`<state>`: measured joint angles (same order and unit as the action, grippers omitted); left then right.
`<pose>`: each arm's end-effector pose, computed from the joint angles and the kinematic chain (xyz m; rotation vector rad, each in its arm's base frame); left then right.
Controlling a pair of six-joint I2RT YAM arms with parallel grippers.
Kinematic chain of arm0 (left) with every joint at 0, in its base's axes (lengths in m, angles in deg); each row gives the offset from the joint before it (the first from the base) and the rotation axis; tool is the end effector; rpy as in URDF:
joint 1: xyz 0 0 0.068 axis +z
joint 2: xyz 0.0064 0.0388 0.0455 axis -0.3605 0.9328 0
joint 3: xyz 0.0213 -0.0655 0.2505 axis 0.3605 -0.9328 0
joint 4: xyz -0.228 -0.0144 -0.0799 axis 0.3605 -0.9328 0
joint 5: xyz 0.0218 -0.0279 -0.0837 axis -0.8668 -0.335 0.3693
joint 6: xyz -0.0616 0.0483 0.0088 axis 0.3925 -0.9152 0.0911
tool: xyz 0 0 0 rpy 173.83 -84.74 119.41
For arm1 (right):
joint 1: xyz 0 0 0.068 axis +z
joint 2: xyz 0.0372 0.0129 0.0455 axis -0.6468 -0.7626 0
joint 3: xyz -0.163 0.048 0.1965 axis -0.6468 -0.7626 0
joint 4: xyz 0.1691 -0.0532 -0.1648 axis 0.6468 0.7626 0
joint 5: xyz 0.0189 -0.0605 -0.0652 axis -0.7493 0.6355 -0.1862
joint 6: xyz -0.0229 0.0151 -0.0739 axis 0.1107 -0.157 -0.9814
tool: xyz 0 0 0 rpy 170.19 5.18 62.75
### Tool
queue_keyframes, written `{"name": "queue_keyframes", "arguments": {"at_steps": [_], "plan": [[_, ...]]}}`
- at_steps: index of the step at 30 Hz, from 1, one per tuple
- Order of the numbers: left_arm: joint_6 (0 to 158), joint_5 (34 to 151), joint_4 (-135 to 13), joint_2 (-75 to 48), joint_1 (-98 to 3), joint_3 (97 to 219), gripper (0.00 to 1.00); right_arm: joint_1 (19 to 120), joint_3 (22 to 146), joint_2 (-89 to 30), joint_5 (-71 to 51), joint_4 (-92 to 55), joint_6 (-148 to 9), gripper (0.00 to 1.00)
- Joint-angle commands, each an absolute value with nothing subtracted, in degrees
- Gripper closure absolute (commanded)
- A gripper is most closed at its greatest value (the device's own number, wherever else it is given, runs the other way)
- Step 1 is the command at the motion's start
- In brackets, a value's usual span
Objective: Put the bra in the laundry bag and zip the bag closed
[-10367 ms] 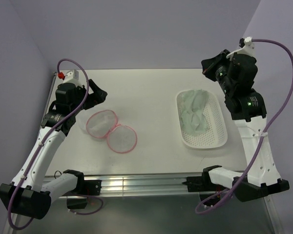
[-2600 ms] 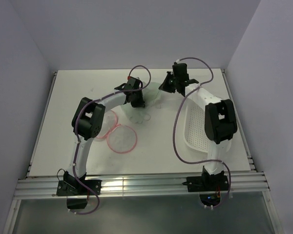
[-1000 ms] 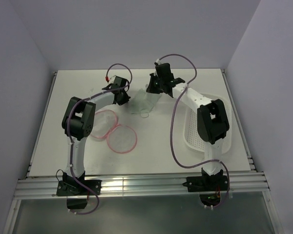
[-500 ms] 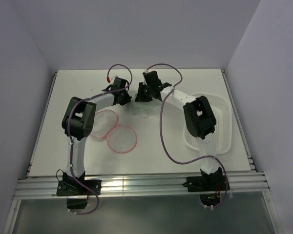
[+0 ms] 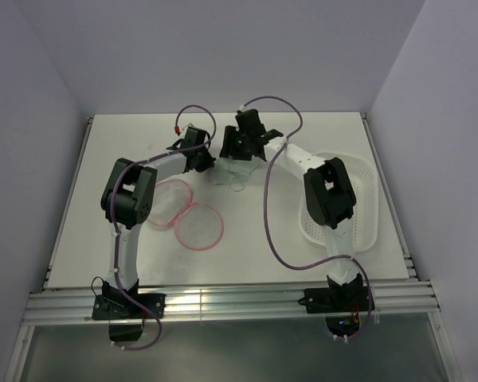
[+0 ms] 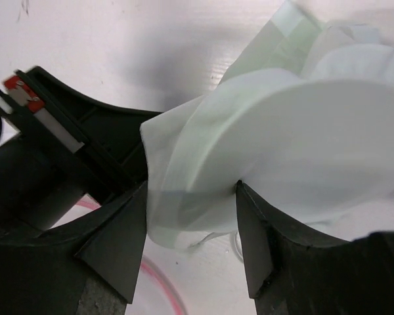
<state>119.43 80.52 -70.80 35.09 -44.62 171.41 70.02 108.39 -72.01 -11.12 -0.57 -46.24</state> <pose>0.4343 -0.1838 0.1260 -0.6289 2.3612 -0.5353 0.4228 0.2526 0.1913 -0.0716 2.4020 0.6808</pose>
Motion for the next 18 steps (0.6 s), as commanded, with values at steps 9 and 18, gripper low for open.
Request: {"name": "queue_keyframes", "arguments": {"at_steps": [9,18], "plan": [[118.47,82.0,-72.59,34.16,-44.86,170.43,1.0,67.99,109.18,-63.65,-2.85,0.29,-45.66,0.47],[118.47,81.91,-72.76,33.98,-44.86,170.87,1.0,67.46,119.45,-69.17,3.74,7.93,-46.62,0.53]]}}
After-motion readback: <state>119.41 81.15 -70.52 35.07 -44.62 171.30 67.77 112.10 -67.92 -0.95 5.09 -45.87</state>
